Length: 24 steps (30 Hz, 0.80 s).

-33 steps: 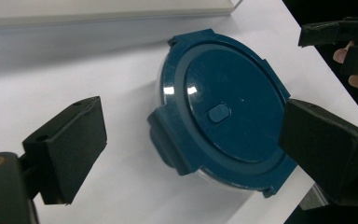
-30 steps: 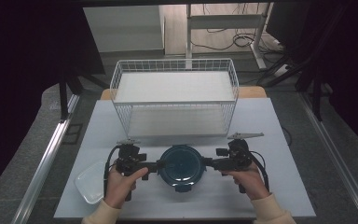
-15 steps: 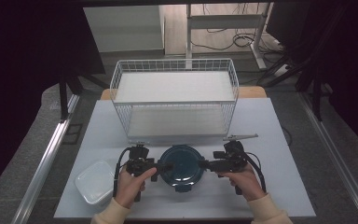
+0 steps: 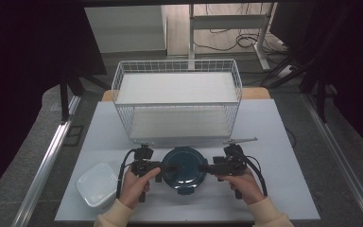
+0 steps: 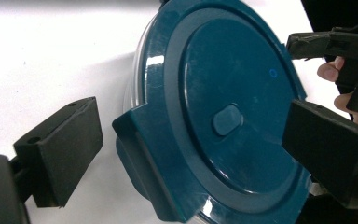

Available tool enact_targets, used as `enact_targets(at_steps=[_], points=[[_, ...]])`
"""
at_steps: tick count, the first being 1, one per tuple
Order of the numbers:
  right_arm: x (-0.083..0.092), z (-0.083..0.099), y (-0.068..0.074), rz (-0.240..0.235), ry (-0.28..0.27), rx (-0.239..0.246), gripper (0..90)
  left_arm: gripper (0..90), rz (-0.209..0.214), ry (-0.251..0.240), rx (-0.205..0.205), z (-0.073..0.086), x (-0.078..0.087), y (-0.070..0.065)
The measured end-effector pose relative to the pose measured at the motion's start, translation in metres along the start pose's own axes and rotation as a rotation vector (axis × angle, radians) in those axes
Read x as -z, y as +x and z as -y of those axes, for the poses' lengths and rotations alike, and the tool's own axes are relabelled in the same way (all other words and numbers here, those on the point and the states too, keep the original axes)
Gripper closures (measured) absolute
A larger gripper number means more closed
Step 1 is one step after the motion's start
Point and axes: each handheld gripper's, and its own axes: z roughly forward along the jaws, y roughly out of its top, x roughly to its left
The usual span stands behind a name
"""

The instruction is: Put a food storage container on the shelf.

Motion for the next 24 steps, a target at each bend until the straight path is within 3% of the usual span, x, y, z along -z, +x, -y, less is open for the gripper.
enact_targets(at_steps=[6, 12, 17, 24], points=[[-0.006, 0.002, -0.002, -0.007, 0.012, -0.022, 7.0, 4.9, 0.007, 0.020, 0.013, -0.001, -0.007, 0.003], [-0.011, 0.003, -0.005, -0.022, 0.018, -0.050, 7.0, 4.9, 0.055, 0.043, 0.075, 0.002, -0.015, 0.014], [-0.018, 0.005, -0.005, -0.031, 0.036, -0.070, 7.0, 6.7, 0.073, 0.046, 0.067, 0.003, -0.015, 0.014], [-0.027, 0.010, -0.006, -0.079, 0.059, -0.143, 10.0, 13.9, 0.125, 0.054, 0.090, 0.006, -0.015, 0.014]])
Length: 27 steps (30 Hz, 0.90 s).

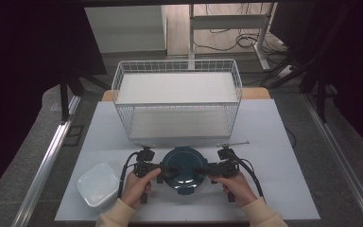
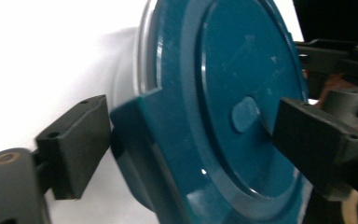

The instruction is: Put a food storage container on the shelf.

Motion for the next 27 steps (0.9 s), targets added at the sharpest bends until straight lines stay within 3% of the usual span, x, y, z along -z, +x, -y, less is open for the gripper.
enact_targets(at_steps=[4, 5, 6, 9, 14, 27], points=[[-0.003, 0.001, 0.000, -0.010, 0.012, -0.037, 15.2, 14.8, 0.006, -0.003, 0.009, 0.001, 0.002, 0.001], [-0.003, 0.001, 0.000, 0.003, 0.016, -0.037, 19.6, 16.2, 0.000, -0.010, 0.011, 0.001, 0.002, 0.000], [-0.004, 0.001, -0.001, 0.002, 0.027, -0.063, 20.7, 18.4, -0.015, -0.026, 0.010, 0.002, 0.003, -0.003], [-0.004, 0.001, -0.001, 0.002, 0.029, -0.079, 22.2, 20.7, -0.044, -0.036, -0.003, 0.002, 0.005, -0.007], [0.001, 0.001, -0.005, -0.016, 0.006, -0.122, 28.1, 24.6, -0.032, -0.055, 0.018, 0.004, 0.010, -0.005], [0.008, 0.003, 0.000, -0.006, -0.021, -0.116, 33.3, 31.4, -0.033, -0.098, 0.015, 0.008, 0.017, -0.011]])
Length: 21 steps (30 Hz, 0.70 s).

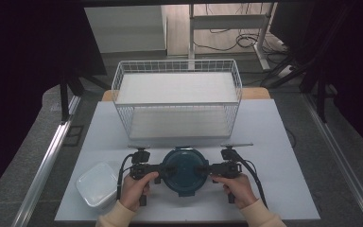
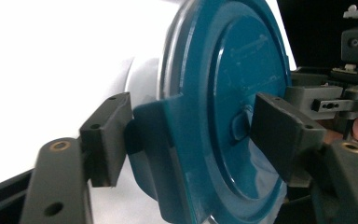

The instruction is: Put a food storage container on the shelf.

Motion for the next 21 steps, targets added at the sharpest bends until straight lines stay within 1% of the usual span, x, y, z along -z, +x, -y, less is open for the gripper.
enact_targets(at_steps=[3, 7, 11, 13, 17, 21], points=[[0.003, 0.000, 0.001, 0.001, -0.019, 0.000, 34.9, 31.5, -0.006, -0.001, -0.012, 0.000, 0.001, -0.002], [0.005, 0.000, 0.001, 0.000, -0.030, 0.008, 36.3, 31.6, -0.005, -0.002, -0.020, 0.001, 0.002, -0.004], [0.010, -0.001, 0.005, 0.009, -0.050, 0.036, 38.0, 32.2, -0.004, -0.011, -0.030, 0.001, 0.004, -0.008], [0.012, -0.001, 0.007, 0.015, -0.056, 0.059, 38.1, 32.4, 0.000, -0.015, -0.030, 0.001, 0.004, -0.009], [0.014, -0.002, 0.010, 0.020, -0.061, 0.075, 38.2, 32.5, 0.001, -0.019, -0.033, 0.001, 0.006, -0.011], [0.014, -0.002, 0.010, 0.016, -0.064, 0.079, 38.2, 32.5, -0.002, -0.022, -0.039, 0.000, 0.007, -0.012]])
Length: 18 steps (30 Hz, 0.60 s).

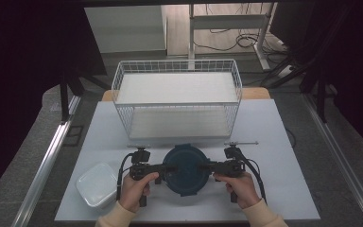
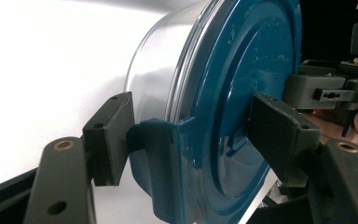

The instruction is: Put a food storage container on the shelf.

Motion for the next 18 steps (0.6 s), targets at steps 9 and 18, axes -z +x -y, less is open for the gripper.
enact_targets(at_steps=[9, 18], points=[[0.0060, -0.0025, 0.0040, -0.004, -0.014, 0.019, 38.4, 32.6, 0.003, -0.001, -0.019, -0.0031, 0.0036, -0.0061], [0.0075, -0.0059, 0.0043, -0.009, -0.016, 0.015, 39.0, 32.5, 0.002, 0.006, -0.009, -0.0081, 0.0046, -0.0087]])
